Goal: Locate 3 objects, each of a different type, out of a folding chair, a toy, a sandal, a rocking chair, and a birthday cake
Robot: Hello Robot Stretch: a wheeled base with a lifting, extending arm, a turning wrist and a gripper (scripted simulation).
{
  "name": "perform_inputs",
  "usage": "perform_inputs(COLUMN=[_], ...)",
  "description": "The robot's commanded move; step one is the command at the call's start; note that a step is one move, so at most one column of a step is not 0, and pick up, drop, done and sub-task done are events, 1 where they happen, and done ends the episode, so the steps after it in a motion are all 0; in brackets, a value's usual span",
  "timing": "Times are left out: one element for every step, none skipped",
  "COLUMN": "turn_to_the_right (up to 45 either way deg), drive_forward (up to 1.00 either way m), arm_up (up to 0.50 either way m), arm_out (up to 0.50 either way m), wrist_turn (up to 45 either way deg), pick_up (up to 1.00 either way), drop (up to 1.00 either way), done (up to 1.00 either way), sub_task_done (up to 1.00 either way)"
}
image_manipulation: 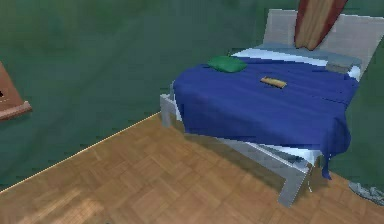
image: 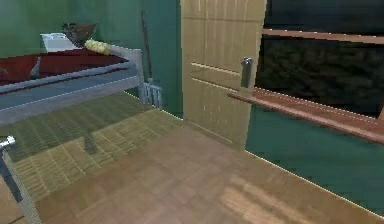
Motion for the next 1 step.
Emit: perform_inputs(turn_to_the_right=[-3.0], drive_forward=[0.0], arm_up=[0.0], arm_out=[0.0], wrist_turn=[0.0], pick_up=[0.0], drop=[0.0], done=[0.0], sub_task_done=[0.0])
